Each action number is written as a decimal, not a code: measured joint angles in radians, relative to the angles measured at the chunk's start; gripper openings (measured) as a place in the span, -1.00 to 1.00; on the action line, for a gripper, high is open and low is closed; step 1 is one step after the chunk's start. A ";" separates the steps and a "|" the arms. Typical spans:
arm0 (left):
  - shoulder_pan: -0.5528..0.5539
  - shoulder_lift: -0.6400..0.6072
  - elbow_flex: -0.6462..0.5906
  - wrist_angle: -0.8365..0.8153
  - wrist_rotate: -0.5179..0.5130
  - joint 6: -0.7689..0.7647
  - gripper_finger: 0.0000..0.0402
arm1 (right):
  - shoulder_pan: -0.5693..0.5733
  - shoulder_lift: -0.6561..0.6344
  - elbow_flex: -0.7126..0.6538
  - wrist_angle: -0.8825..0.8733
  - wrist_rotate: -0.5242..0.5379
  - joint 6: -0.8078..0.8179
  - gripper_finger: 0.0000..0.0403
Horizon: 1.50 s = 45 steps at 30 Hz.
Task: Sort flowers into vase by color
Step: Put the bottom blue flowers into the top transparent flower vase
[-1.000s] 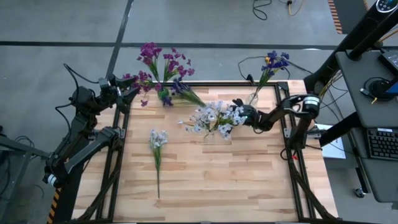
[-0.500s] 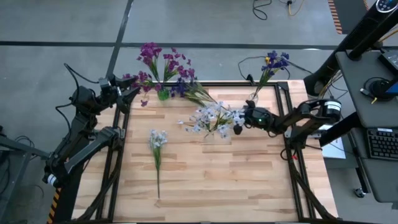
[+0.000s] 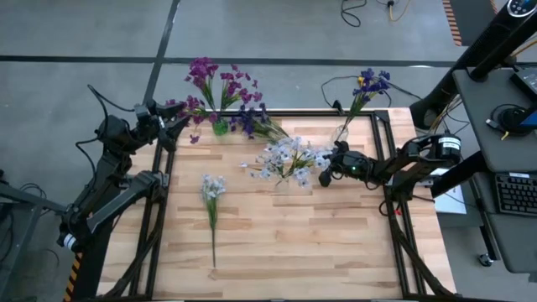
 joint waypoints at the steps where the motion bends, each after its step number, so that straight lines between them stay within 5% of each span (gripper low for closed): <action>1: 0.000 0.000 0.000 0.000 0.000 0.000 0.34 | 0.000 0.000 0.000 0.003 0.005 -0.004 -0.94; 45: 0.000 0.000 0.000 0.000 0.002 -0.009 0.34 | 0.002 -0.015 0.028 -0.011 -0.004 0.012 -0.94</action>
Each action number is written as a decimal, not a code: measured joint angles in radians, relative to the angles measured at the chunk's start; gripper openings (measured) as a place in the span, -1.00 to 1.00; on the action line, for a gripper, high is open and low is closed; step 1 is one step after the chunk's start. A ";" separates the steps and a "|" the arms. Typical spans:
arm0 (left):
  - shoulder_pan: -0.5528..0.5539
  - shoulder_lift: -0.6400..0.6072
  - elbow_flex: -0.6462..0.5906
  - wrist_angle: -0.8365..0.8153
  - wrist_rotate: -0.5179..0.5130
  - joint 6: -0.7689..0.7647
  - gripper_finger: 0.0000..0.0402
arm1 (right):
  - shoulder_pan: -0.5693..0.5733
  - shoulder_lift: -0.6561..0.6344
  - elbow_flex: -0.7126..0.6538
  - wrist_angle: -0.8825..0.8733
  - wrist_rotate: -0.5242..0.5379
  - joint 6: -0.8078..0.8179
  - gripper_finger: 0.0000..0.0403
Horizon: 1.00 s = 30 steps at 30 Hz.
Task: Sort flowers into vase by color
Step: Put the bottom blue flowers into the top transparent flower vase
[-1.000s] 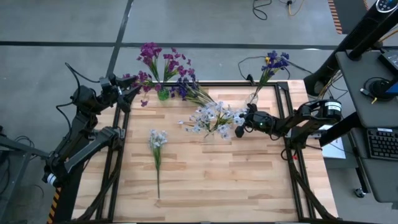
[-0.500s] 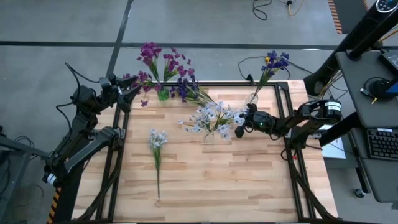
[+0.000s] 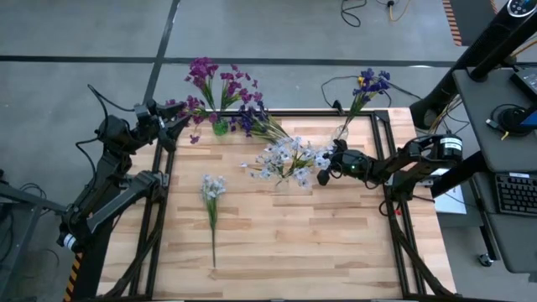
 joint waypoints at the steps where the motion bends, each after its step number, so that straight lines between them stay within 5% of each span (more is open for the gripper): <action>1: 0.000 0.000 0.000 0.000 0.000 0.000 0.34 | 0.000 -0.006 0.000 -0.003 -0.002 0.006 -0.94; 16: 0.000 0.000 0.000 0.000 0.000 0.000 0.34 | 0.079 -0.341 0.024 -0.542 0.009 0.182 -0.94; 23: 0.000 0.000 0.000 0.000 0.000 0.000 0.34 | 0.142 -0.516 0.177 -1.102 0.066 0.288 -0.94; 30: 0.000 0.001 0.000 -0.002 0.000 0.000 0.34 | 0.209 -0.529 0.372 -1.622 0.061 0.459 -0.94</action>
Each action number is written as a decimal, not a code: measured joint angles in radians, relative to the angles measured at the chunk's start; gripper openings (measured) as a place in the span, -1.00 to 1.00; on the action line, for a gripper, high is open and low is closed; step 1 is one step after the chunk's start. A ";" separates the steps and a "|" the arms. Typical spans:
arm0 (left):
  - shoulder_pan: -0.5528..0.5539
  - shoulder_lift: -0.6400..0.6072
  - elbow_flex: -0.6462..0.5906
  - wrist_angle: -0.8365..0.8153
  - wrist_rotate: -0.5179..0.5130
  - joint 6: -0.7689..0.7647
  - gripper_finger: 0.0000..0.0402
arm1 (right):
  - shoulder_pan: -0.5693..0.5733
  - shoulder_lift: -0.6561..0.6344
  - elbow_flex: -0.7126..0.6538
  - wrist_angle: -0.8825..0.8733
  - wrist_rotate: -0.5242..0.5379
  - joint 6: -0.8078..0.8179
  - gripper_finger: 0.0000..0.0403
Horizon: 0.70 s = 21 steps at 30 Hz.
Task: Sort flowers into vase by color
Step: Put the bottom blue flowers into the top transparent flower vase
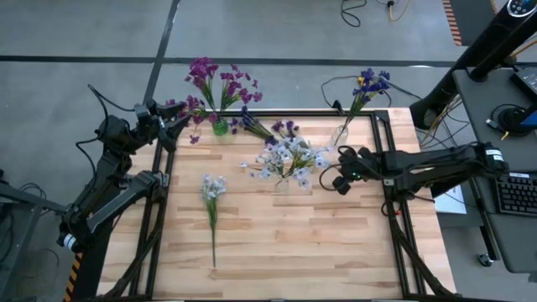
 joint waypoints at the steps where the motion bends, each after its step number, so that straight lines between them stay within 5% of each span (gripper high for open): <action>1: 0.000 0.001 0.000 0.000 0.000 0.000 0.34 | 0.010 0.003 0.020 -0.053 -0.015 0.020 -0.94; 10: 0.000 0.001 0.000 -0.001 0.000 0.004 0.34 | 0.113 0.013 0.080 -0.206 -0.205 0.151 -0.94; 15: 0.000 0.002 0.000 -0.001 0.000 0.005 0.34 | 0.149 0.014 0.080 -0.207 -0.211 0.227 -0.91; 21: 0.000 0.002 0.000 -0.001 0.000 0.008 0.34 | 0.153 0.014 0.080 -0.206 -0.212 0.282 -0.58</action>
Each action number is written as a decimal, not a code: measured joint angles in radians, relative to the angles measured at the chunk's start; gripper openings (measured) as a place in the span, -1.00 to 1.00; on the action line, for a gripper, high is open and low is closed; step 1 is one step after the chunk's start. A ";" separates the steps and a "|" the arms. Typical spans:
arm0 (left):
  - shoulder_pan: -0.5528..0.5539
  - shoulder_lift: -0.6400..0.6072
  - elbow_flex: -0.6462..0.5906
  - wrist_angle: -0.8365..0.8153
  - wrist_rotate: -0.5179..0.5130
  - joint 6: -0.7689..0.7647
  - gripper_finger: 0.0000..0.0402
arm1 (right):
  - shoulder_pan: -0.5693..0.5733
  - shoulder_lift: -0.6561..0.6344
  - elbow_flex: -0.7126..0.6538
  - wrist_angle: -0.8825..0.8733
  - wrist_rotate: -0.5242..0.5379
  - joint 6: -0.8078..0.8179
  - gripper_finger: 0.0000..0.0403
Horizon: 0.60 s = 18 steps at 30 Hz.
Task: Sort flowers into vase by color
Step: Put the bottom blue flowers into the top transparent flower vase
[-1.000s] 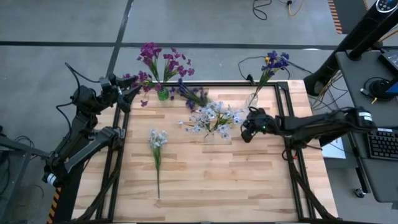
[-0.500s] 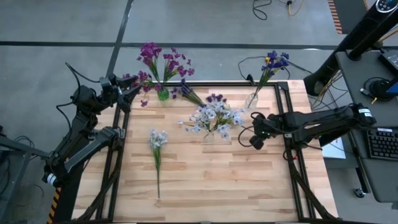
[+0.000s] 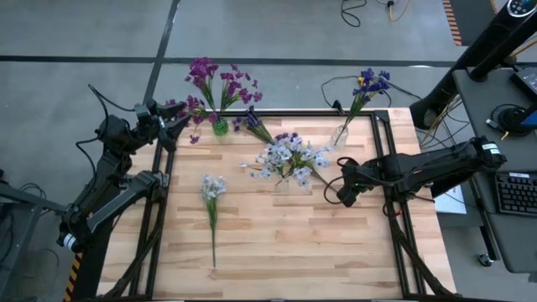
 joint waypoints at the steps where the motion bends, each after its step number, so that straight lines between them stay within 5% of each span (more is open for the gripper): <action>1: 0.000 0.001 0.000 0.000 0.000 0.003 0.34 | 0.000 0.000 0.000 0.000 -0.001 0.006 -0.49; 8: 0.000 0.014 0.000 0.000 0.000 0.004 0.34 | -0.002 0.030 -0.026 0.206 0.189 -0.217 0.00; 18: 0.000 0.022 0.000 0.000 0.000 0.001 0.34 | -0.034 0.201 -0.232 0.764 0.275 -0.527 0.23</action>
